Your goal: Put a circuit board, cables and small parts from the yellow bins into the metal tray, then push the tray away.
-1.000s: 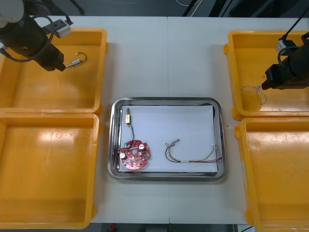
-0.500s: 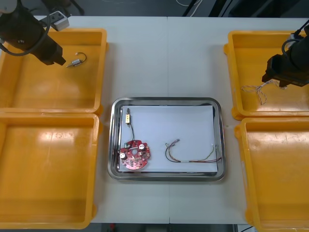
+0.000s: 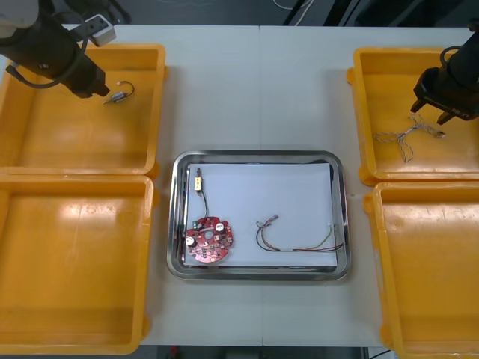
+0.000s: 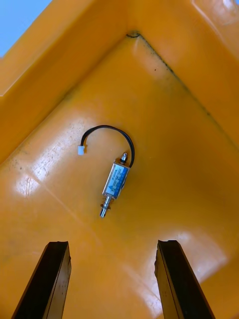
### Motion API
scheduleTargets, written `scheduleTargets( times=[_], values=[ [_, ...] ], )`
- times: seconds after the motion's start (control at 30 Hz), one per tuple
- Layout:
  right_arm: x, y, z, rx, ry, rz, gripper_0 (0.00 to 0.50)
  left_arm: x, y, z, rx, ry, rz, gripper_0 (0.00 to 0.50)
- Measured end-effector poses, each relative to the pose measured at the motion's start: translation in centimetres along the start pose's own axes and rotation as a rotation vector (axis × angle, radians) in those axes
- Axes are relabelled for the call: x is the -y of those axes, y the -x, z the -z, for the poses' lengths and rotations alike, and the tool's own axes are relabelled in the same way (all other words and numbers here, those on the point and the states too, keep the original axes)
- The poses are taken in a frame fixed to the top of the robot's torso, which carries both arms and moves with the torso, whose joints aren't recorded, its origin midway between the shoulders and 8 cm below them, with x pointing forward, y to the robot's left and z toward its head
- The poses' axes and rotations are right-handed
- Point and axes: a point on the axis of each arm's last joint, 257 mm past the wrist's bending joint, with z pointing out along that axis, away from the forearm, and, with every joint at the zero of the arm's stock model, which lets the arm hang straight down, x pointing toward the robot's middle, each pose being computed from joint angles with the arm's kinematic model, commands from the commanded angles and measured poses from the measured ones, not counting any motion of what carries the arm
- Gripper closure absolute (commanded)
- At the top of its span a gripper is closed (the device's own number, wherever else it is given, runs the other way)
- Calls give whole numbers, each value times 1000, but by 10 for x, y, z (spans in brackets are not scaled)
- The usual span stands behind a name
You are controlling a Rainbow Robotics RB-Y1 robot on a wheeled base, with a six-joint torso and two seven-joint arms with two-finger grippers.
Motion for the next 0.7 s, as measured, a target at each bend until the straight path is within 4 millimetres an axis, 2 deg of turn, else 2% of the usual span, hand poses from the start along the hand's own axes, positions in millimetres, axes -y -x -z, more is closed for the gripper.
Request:
scheduleTargets(
  times=[0.1, 0.23, 0.3, 0.4, 0.57, 0.7],
  values=[
    [3, 3, -6, 5, -17, -62, 0, 4, 4, -4, 10, -2, -1, 0],
    [0, 2, -11, 13, -19, -200, 0, 10, 8, -10, 20, -12, 1, 0],
    [-3, 1, -13, 14, -19, -216, 0, 12, 12, -13, 31, -12, 1, 0],
    [-7, 0, -16, 18, -19, -223, 0, 11, 16, -17, 52, -3, 8, 0],
    [-13, -3, -22, 23, -16, -423, 0, 8, 19, -30, 84, 14, 41, 0],
    [-13, -7, -33, 18, -17, -441, 0, 11, 22, -40, 103, 17, 59, 0]
  ],
)
